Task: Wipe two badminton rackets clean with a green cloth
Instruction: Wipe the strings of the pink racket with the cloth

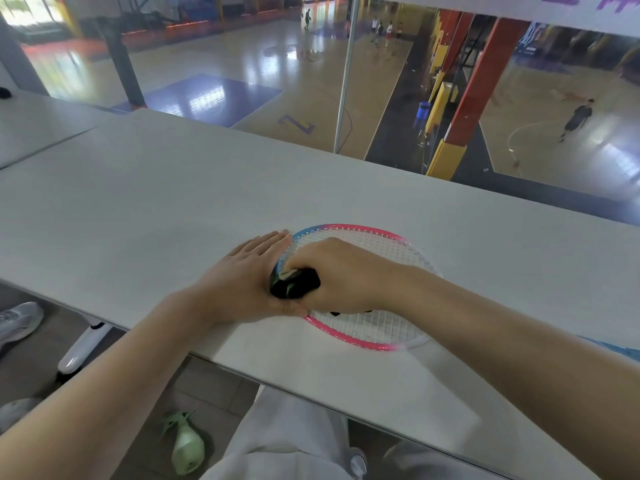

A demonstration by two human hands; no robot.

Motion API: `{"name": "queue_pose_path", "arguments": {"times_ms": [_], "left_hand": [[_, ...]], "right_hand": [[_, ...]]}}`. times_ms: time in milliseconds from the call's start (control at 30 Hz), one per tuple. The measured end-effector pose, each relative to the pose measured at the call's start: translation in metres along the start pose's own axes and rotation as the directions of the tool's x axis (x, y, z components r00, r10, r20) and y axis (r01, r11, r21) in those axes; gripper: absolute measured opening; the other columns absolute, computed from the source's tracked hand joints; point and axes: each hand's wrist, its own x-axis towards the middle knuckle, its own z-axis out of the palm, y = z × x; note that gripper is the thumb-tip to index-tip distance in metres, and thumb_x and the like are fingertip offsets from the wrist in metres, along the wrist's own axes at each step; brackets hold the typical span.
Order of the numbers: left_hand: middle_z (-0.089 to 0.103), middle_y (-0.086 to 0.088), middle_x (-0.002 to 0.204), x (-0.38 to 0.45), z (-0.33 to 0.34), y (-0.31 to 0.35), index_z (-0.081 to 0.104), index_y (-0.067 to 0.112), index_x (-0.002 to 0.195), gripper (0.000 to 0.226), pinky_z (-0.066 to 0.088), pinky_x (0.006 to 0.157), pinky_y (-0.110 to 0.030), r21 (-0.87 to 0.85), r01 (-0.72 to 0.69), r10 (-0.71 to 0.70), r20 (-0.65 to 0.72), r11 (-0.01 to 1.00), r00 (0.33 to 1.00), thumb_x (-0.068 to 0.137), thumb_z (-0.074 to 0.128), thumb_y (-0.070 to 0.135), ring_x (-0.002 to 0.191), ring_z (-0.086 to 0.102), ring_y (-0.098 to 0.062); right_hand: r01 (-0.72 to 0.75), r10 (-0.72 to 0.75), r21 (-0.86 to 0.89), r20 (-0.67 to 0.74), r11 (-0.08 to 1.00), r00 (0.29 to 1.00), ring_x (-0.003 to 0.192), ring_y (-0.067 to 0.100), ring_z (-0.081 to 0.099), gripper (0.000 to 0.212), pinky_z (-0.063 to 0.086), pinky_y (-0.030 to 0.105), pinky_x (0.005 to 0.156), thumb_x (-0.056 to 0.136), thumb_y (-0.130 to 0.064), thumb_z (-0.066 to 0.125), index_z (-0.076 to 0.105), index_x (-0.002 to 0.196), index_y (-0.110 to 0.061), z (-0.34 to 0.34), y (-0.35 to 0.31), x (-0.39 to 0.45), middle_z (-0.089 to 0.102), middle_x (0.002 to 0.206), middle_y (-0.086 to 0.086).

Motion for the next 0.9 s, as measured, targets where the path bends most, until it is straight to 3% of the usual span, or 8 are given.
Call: {"name": "queue_pose_path", "arguments": {"times_ms": [133, 200, 267, 333, 400, 633, 767, 900], "left_hand": [[0.003, 0.011, 0.164, 0.0, -0.001, 0.001, 0.002, 0.027, 0.157, 0.145, 0.002, 0.121, -0.026, 0.01, -0.007, 0.007, 0.009, 1.0, 1.0, 0.039, 0.019, 0.108, 0.149, -0.003, -0.004], [0.0, 0.012, 0.164, 0.0, -0.001, 0.0, 0.0, 0.026, 0.157, 0.141, -0.002, 0.12, -0.023, 0.041, -0.007, 0.006, 0.01, 0.999, 1.0, 0.044, 0.02, 0.107, 0.148, -0.005, -0.002], [-0.002, 0.013, 0.163, 0.0, 0.0, 0.0, -0.002, 0.025, 0.157, 0.138, -0.005, 0.117, -0.021, 0.06, -0.006, 0.005, 0.015, 0.998, 1.0, 0.047, 0.022, 0.105, 0.148, -0.005, -0.002], [-0.003, 0.013, 0.164, -0.001, 0.0, -0.001, -0.002, 0.026, 0.157, 0.136, -0.004, 0.117, -0.022, 0.06, -0.007, 0.006, 0.016, 0.998, 1.0, 0.049, 0.024, 0.104, 0.148, -0.005, -0.003], [-0.003, 0.013, 0.163, -0.001, 0.0, -0.001, -0.002, 0.027, 0.157, 0.135, -0.003, 0.118, -0.023, 0.061, -0.004, 0.003, 0.018, 0.998, 1.0, 0.049, 0.025, 0.104, 0.149, -0.005, -0.003], [-0.001, 0.013, 0.164, 0.0, 0.001, -0.001, 0.0, 0.027, 0.157, 0.139, -0.003, 0.118, -0.021, 0.049, -0.001, 0.001, 0.004, 0.999, 1.0, 0.045, 0.02, 0.106, 0.148, -0.004, -0.002], [0.002, 0.011, 0.164, -0.001, 0.002, 0.0, 0.002, 0.024, 0.157, 0.143, -0.004, 0.116, -0.018, 0.038, 0.001, -0.001, -0.009, 0.999, 1.0, 0.043, 0.022, 0.107, 0.148, -0.003, -0.002], [0.001, 0.011, 0.164, 0.0, 0.001, 0.002, 0.001, 0.022, 0.157, 0.142, -0.004, 0.116, -0.019, 0.054, 0.0, 0.0, -0.002, 0.999, 1.0, 0.045, 0.027, 0.105, 0.148, -0.003, -0.003]], "right_hand": [[-0.056, 0.052, -0.052, -0.076, 0.997, 0.996, 0.073, 0.005, 0.054, 0.018, 0.041, 0.021, 0.063, 0.085, -0.025, 0.066, 0.052, 0.08, -0.035, -0.007, 0.019, 0.01, 0.057, 0.08, -0.012], [-0.152, 0.124, -0.153, -0.176, 0.976, 0.977, 0.083, 0.015, 0.056, 0.008, 0.045, 0.03, 0.07, 0.086, -0.027, 0.064, 0.057, 0.09, -0.026, -0.013, 0.044, 0.021, 0.057, 0.089, -0.005], [-0.297, 0.22, -0.253, -0.292, 0.921, 0.931, 0.09, 0.024, 0.057, 0.018, 0.048, 0.036, 0.075, 0.087, -0.023, 0.062, 0.058, 0.104, -0.019, -0.018, 0.072, 0.03, 0.057, 0.098, 0.002], [-0.421, 0.31, -0.281, -0.365, 0.862, 0.878, 0.09, 0.026, 0.057, 0.024, 0.048, 0.036, 0.073, 0.089, -0.02, 0.059, 0.055, 0.113, -0.018, -0.019, 0.088, 0.032, 0.055, 0.101, 0.005], [-0.455, 0.342, -0.311, -0.354, 0.835, 0.87, 0.087, 0.025, 0.056, 0.024, 0.045, 0.035, 0.068, 0.093, -0.02, 0.056, 0.054, 0.116, -0.019, -0.016, 0.093, 0.031, 0.053, 0.1, 0.005], [-0.171, 0.145, -0.281, -0.112, 0.944, 0.983, 0.085, 0.016, 0.055, 0.019, 0.05, 0.033, 0.074, 0.09, -0.019, 0.055, 0.059, 0.108, -0.025, -0.008, 0.053, 0.011, 0.053, 0.095, -0.003], [0.016, -0.015, -0.159, 0.009, 0.987, 1.0, 0.08, 0.009, 0.055, 0.015, 0.047, 0.026, 0.071, 0.086, -0.018, 0.059, 0.064, 0.1, -0.019, 0.0, 0.016, -0.013, 0.06, 0.089, -0.007], [0.024, -0.02, -0.058, 0.072, 0.998, 0.997, 0.081, 0.009, 0.06, 0.015, 0.051, 0.03, 0.072, 0.085, -0.017, 0.061, 0.066, 0.099, -0.021, -0.004, 0.014, -0.017, 0.065, 0.088, -0.008]]}}
